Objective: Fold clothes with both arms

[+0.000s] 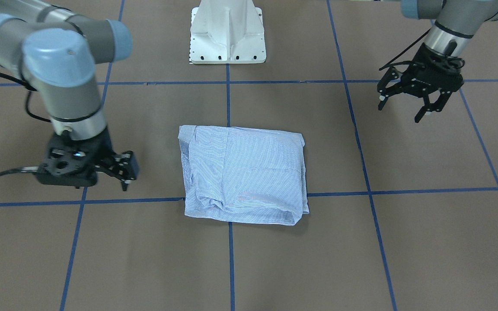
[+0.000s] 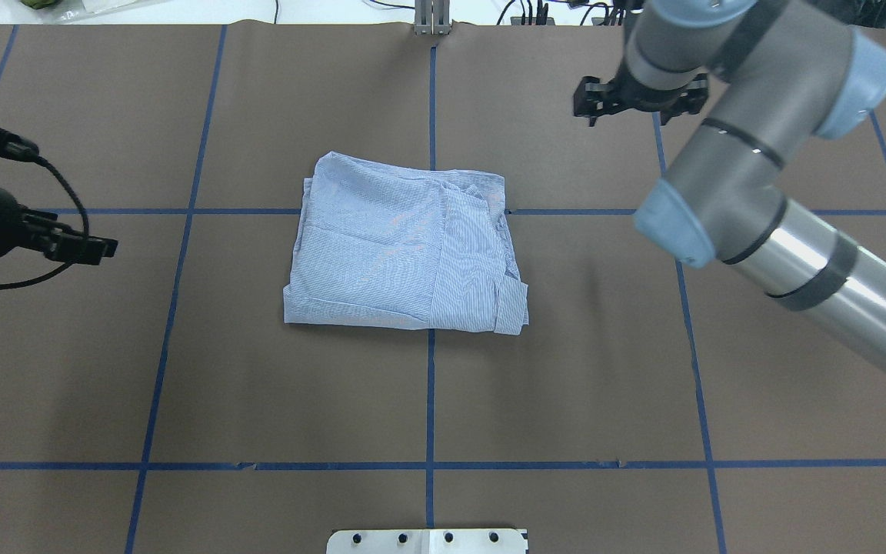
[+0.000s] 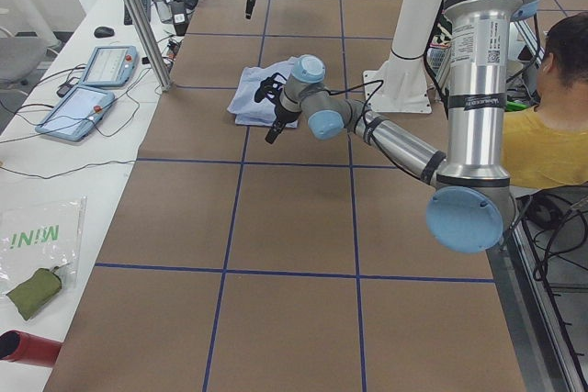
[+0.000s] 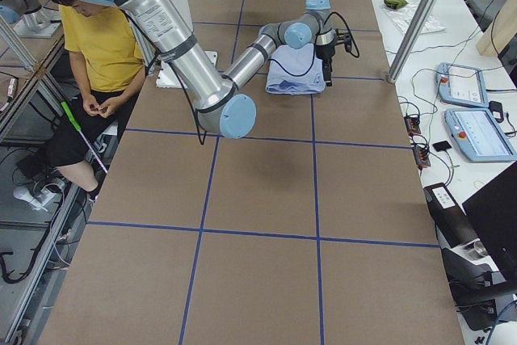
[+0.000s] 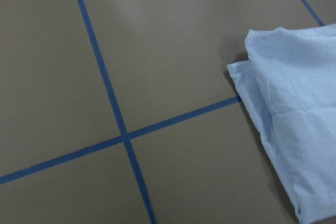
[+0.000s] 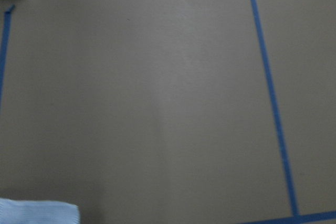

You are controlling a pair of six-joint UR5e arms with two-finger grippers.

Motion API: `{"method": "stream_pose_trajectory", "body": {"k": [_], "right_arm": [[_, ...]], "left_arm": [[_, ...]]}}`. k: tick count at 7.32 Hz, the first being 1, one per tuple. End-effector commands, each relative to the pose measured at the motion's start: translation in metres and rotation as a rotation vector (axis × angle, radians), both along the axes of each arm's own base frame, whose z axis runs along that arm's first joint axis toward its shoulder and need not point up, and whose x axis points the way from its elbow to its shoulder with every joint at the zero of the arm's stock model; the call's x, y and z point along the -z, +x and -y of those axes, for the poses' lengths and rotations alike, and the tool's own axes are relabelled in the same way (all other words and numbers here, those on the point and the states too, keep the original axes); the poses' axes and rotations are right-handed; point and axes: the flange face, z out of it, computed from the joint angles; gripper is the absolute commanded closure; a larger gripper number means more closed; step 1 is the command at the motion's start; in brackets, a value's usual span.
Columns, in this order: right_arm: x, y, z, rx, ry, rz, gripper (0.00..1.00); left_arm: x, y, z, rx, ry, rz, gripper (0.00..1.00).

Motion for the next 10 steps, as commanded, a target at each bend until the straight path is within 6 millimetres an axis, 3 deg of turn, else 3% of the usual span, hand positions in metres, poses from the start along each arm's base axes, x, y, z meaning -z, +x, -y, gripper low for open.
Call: {"method": "stream_pose_trajectory", "body": {"k": [1, 4, 5, 6, 7, 8, 9, 10], "right_arm": [[-0.088, 0.143, -0.047, 0.198, 0.047, -0.048, 0.0], [-0.226, 0.275, -0.108, 0.343, 0.014, -0.051, 0.0], [-0.268, 0.308, -0.139, 0.357, -0.026, -0.045, 0.0], [-0.297, 0.332, -0.172, 0.316, -0.091, -0.028, 0.0], [-0.33, 0.343, -0.208, 0.302, -0.142, -0.008, 0.0], [-0.348, 0.359, -0.238, 0.257, -0.132, -0.003, 0.0], [-0.357, 0.363, -0.25, 0.241, -0.109, 0.011, 0.0], [-0.352, 0.363, -0.251, 0.235, -0.097, 0.034, 0.0]], "left_arm": [[-0.044, -0.091, 0.003, -0.067, 0.125, 0.129, 0.0], [-0.097, -0.192, 0.018, -0.101, 0.125, 0.245, 0.0], [-0.121, -0.211, 0.003, -0.086, 0.085, 0.256, 0.0], [-0.151, -0.218, -0.005, -0.088, 0.014, 0.242, 0.0], [-0.178, -0.22, -0.01, -0.101, -0.047, 0.219, 0.0], [-0.2, -0.235, -0.013, -0.069, -0.094, 0.216, 0.0], [-0.213, -0.251, -0.017, -0.041, -0.183, 0.208, 0.0], [-0.215, -0.254, -0.017, -0.043, -0.291, 0.203, 0.0]]}}
